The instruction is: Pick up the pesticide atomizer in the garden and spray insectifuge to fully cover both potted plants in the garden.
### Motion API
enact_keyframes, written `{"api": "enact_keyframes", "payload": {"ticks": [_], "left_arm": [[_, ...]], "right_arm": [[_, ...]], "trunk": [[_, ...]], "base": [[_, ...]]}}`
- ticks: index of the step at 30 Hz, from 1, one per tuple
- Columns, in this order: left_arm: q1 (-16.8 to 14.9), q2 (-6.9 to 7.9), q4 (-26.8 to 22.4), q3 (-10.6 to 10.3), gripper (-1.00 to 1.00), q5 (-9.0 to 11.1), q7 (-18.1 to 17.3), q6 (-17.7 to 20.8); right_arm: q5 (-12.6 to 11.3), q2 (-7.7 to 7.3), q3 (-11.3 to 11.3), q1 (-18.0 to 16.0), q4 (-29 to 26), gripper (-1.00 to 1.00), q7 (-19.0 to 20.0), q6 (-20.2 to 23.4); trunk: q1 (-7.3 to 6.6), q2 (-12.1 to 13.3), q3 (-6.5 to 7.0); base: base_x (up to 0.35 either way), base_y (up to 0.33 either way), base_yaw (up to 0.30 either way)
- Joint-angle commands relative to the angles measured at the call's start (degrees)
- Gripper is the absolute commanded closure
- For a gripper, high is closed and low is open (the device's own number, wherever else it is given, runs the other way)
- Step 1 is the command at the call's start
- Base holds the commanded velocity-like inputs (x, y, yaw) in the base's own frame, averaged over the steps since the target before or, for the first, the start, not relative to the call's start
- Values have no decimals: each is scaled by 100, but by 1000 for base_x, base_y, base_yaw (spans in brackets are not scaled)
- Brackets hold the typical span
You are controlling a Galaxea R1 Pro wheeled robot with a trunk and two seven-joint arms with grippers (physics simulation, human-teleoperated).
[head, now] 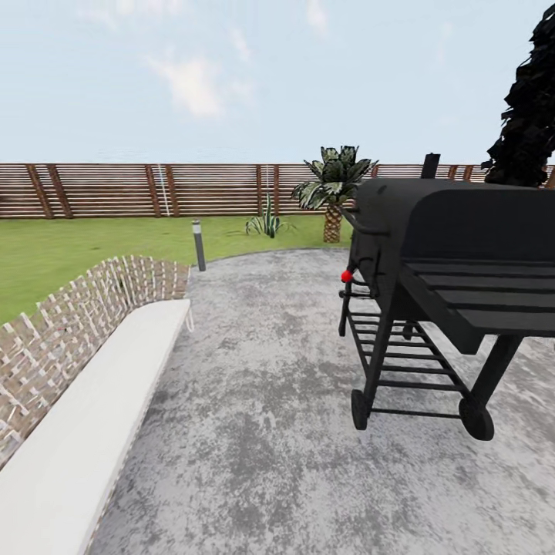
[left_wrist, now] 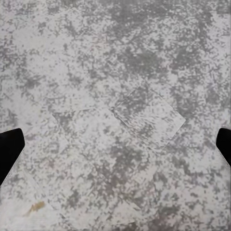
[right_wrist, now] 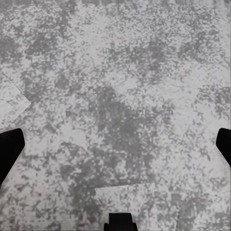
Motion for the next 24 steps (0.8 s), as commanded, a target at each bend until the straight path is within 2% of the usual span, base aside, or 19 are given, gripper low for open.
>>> {"api": "enact_keyframes", "payload": {"ticks": [1, 7, 16, 24], "left_arm": [[-3, 0, 4, -3, -100, -10, -6, -19], [-2, 8, 11, -3, -100, -10, -6, -19], [-3, 7, 13, -3, -100, -10, -6, -19], [-2, 2, 13, -3, -100, -10, -6, -19]], "right_arm": [[1, 0, -4, -3, 3, -100, -2, -18], [-5, 0, -1, -3, -9, -100, 1, -18], [-3, 2, 5, -3, 1, -100, 6, -18], [4, 0, 5, -3, 11, -100, 6, -18]], "trunk": [[3, -2, -6], [3, -2, -6], [3, -2, -6], [3, -2, -6]], "base": [[336, 0, 0], [336, 0, 14], [336, 4, 124], [336, 121, 2]]}}
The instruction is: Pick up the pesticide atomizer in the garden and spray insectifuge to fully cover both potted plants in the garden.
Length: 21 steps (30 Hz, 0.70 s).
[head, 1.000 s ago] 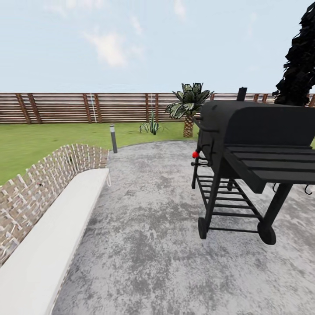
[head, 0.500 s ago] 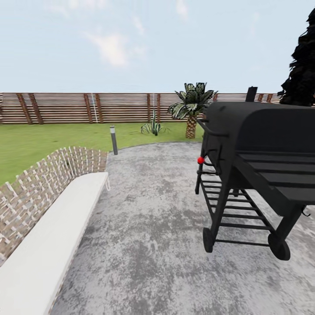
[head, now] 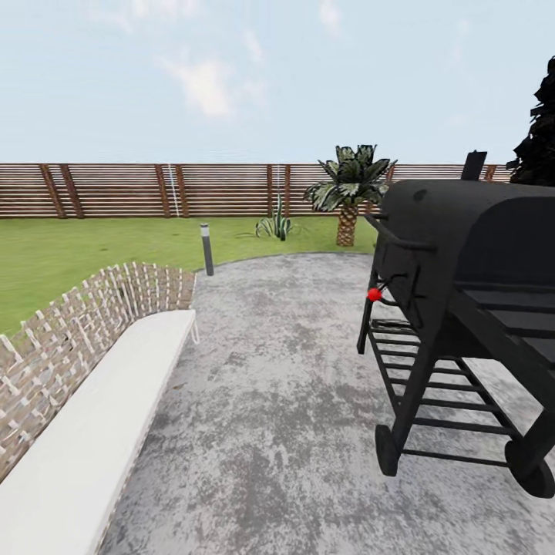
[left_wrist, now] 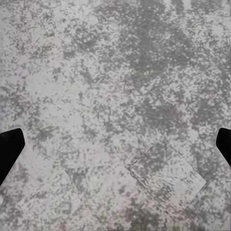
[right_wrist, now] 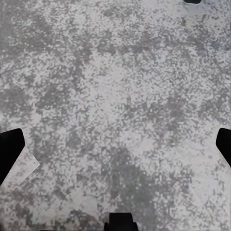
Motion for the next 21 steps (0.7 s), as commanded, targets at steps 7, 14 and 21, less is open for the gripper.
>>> {"api": "enact_keyframes", "payload": {"ticks": [7, 14, 21], "left_arm": [[-6, 0, 5, -3, -100, -10, -6, -19], [-4, -1, 5, -3, -100, -10, -6, -19], [-4, 0, 5, -3, -100, -10, -6, -19]], "right_arm": [[4, 0, -4, -3, 10, -100, -2, -18], [6, 0, -3, -3, 12, -100, -4, -18], [13, 0, -3, -3, 28, -100, -9, -23]], "trunk": [[3, -2, -6], [3, -2, -6], [3, -2, -6]], "base": [[336, 114, 0], [336, 30, 0], [336, 0, 0]]}}
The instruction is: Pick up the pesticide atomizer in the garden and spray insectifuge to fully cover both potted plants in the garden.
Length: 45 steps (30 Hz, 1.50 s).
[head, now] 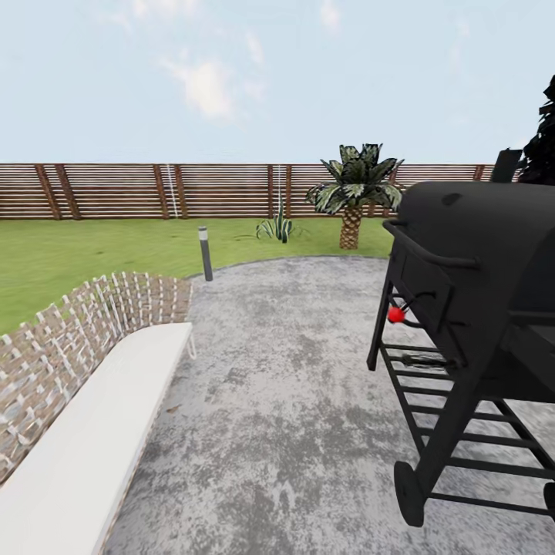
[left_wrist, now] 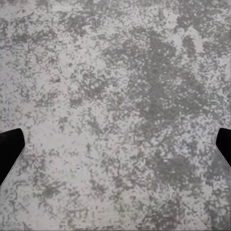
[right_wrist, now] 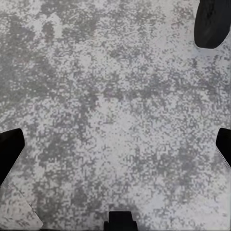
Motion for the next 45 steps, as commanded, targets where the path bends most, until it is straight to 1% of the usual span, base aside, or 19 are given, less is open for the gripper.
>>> {"api": "enact_keyframes", "payload": {"ticks": [1, 22, 45], "left_arm": [[-5, 0, 5, -2, -100, -10, -6, -19], [-7, 0, 5, -2, -100, -10, -6, -19], [-5, 0, 5, -2, -100, -10, -6, -19]], "right_arm": [[4, 0, -3, -3, 4, -100, -3, -19], [5, 0, -3, -3, 5, -100, -4, -19], [5, 0, -3, -3, 5, -100, -4, -19]], "trunk": [[3, -2, -6], [3, -2, -6], [3, -2, -6]], "base": [[336, 15, 0], [321, 123, 0], [323, 8, 0]]}}
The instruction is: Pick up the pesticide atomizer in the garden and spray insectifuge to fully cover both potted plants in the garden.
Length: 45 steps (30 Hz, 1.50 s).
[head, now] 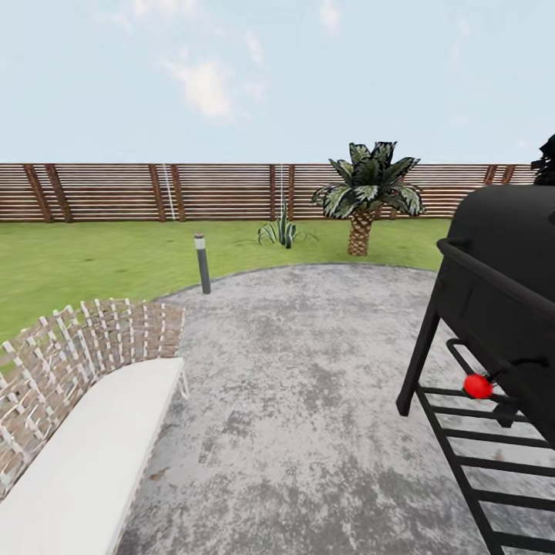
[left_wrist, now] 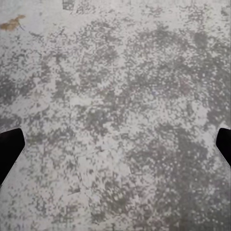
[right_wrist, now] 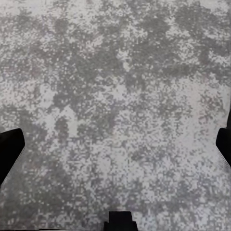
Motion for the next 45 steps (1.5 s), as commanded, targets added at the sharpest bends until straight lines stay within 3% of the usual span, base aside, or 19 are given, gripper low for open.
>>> {"api": "enact_keyframes", "payload": {"ticks": [1, 45], "left_arm": [[-6, 0, 4, -3, -100, -10, -6, -19], [-3, 0, 4, -11, -100, -10, -6, -19]], "right_arm": [[3, 0, -3, -3, 4, -100, -2, -18], [1, 0, -3, -3, 4, -100, -2, -20]], "trunk": [[3, -2, -6], [3, -2, -6]], "base": [[325, 0, 0], [326, 0, 0]]}}
